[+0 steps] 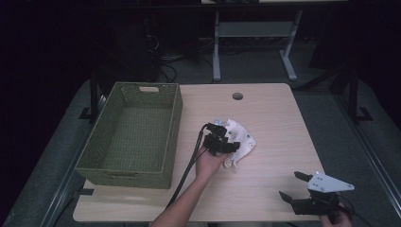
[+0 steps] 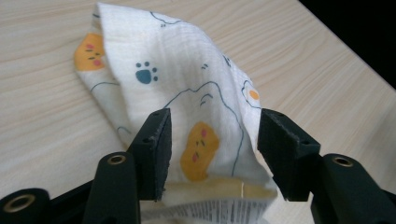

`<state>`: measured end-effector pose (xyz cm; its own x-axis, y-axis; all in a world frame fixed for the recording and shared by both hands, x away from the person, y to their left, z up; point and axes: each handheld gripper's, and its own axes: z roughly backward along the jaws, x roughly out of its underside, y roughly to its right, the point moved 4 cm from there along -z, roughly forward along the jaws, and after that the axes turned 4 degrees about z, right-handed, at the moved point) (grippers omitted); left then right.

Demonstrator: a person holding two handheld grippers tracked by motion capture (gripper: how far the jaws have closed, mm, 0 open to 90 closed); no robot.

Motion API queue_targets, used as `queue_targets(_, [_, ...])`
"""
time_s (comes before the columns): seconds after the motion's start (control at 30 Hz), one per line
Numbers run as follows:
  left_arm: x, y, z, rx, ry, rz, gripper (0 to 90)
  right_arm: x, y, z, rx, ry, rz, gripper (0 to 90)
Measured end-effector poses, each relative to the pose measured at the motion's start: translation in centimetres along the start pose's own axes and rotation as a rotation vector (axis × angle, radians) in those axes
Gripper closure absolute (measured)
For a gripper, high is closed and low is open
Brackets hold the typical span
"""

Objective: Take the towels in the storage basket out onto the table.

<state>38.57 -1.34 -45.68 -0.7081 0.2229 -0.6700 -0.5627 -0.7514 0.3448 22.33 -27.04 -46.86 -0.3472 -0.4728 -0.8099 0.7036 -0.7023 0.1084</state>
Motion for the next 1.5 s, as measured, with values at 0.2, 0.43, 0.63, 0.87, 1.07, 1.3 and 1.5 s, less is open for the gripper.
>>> queue_targets(0.2, [0.8,-0.3,1.2,0.031,0.025,0.009,42.4,0.0,0.0,-0.1,0.009,-0.003,-0.005,14.0])
queue_targets(0.43, [1.6,-0.3,2.8,0.055,0.051,-0.014,37.6,0.1,0.1,-0.3,0.007,-0.011,-0.006,14.0])
queue_targets(0.63, [1.9,-0.7,4.2,0.041,0.074,-0.045,34.1,0.2,0.3,-0.2,0.013,-0.002,-0.018,14.0])
queue_targets(0.87, [3.1,-0.5,5.4,0.060,0.080,-0.069,31.9,0.2,0.3,-0.5,0.009,-0.014,-0.018,14.0])
queue_targets(1.07, [4.2,-0.4,6.3,0.069,0.074,-0.098,29.4,0.1,0.3,-0.8,0.009,-0.028,-0.008,14.0])
queue_targets(1.3, [5.6,-0.7,7.4,0.099,0.085,-0.097,28.8,0.2,0.5,-1.1,0.007,-0.041,-0.005,14.0])
queue_targets(1.5, [6.6,-1.2,8.3,0.119,0.094,-0.080,28.6,0.3,0.6,-1.2,0.010,-0.041,-0.009,14.0])
